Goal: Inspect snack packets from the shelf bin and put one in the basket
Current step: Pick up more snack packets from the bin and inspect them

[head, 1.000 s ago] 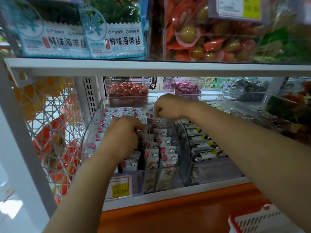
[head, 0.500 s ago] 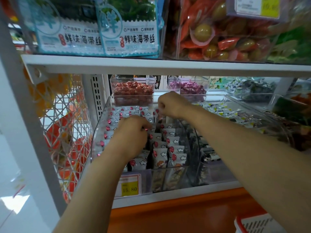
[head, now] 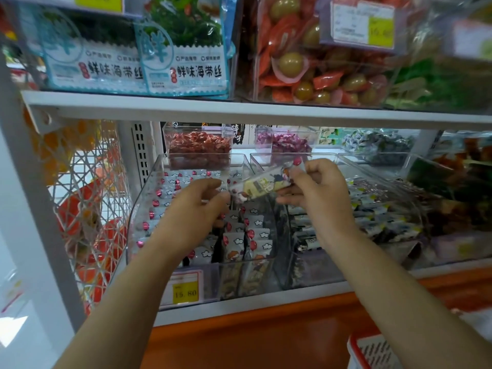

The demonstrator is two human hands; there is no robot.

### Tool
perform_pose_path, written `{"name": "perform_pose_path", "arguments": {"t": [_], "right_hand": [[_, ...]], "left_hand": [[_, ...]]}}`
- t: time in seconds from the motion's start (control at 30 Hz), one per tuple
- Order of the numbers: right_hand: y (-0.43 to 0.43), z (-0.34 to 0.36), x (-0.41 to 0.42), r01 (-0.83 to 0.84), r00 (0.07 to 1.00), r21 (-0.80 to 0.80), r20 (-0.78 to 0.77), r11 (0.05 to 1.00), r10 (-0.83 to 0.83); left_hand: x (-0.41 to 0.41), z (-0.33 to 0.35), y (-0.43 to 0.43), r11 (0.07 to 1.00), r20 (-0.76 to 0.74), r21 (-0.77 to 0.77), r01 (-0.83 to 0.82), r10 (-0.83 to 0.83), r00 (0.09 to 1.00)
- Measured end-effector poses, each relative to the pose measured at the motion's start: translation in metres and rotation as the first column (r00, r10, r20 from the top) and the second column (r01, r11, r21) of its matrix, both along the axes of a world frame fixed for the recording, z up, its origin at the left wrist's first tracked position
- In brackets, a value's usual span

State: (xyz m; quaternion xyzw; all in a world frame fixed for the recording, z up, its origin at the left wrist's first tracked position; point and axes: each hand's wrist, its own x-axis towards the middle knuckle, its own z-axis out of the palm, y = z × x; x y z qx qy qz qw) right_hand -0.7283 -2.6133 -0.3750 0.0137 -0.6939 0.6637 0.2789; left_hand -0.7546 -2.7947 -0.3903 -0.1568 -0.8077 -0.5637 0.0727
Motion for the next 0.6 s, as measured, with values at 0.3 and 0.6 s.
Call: {"name": "perform_pose_path", "arguments": {"t": [0.3, 0.6], "right_hand": [[0.011, -0.006, 0.022, -0.258, 0.946, -0.392, 0.084, 0.883, 0.314], [0.013, -0.005, 0.025, -0.270, 0.825, -0.695, 0.190, 0.666, 0.532]], "left_hand": [[0.015, 0.000, 0.000, 0.886, 0.210, 0.461, 0.046, -0.159, 0.965], [0.020, 0.006, 0.006, 0.699, 0.330, 0.715, -0.025, -0.305, 0.893]]}}
